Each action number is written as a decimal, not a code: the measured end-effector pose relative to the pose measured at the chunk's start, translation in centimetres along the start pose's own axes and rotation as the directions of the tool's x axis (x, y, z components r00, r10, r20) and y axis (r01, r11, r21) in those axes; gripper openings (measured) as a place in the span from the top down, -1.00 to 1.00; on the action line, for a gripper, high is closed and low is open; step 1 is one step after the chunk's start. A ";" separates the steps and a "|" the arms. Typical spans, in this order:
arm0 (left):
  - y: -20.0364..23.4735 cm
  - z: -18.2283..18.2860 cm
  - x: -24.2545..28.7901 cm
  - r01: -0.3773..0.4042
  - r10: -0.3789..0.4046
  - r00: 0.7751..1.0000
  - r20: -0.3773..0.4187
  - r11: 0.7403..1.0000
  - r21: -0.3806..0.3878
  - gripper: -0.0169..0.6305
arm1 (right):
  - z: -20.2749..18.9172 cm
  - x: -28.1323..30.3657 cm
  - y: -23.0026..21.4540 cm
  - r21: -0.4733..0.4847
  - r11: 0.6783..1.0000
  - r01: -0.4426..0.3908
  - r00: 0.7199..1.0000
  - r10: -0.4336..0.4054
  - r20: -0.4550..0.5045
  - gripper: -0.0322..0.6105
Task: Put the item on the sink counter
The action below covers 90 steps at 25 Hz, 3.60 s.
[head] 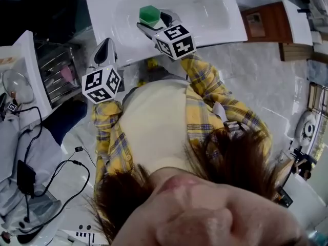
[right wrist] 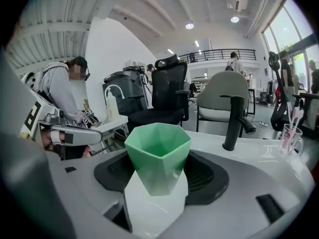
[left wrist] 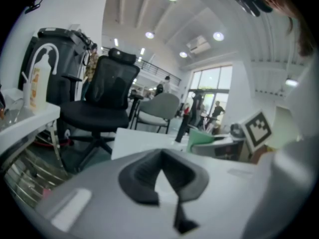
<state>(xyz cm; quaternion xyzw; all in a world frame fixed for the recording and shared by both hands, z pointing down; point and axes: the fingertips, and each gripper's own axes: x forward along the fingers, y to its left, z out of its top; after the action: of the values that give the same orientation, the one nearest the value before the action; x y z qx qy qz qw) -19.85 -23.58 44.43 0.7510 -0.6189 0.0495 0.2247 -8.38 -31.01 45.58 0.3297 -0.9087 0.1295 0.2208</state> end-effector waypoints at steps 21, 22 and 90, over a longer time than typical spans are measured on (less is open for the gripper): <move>0.4 2.4 7.0 -0.092 0.092 0.995 -0.046 0.996 0.003 0.93 | 1.8 9.8 -10.6 -0.017 0.999 0.040 0.998 -0.041 -0.042 -0.05; 0.5 2.3 7.1 -0.096 0.096 0.994 -0.048 0.995 0.000 0.93 | 1.9 10.1 -10.9 -0.021 0.999 0.044 0.998 -0.045 -0.038 -0.05; -3.3 2.3 6.9 0.075 -0.074 0.997 -0.029 0.996 0.044 0.93 | 2.0 0.7 -9.4 0.103 0.982 0.161 0.976 -0.174 0.132 0.35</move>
<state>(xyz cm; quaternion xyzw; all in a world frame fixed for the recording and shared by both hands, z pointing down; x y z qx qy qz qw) -15.55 -30.34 43.95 0.7777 -0.5861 0.0653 0.2177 -3.31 -39.14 45.05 0.4231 -0.8841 0.1286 0.1513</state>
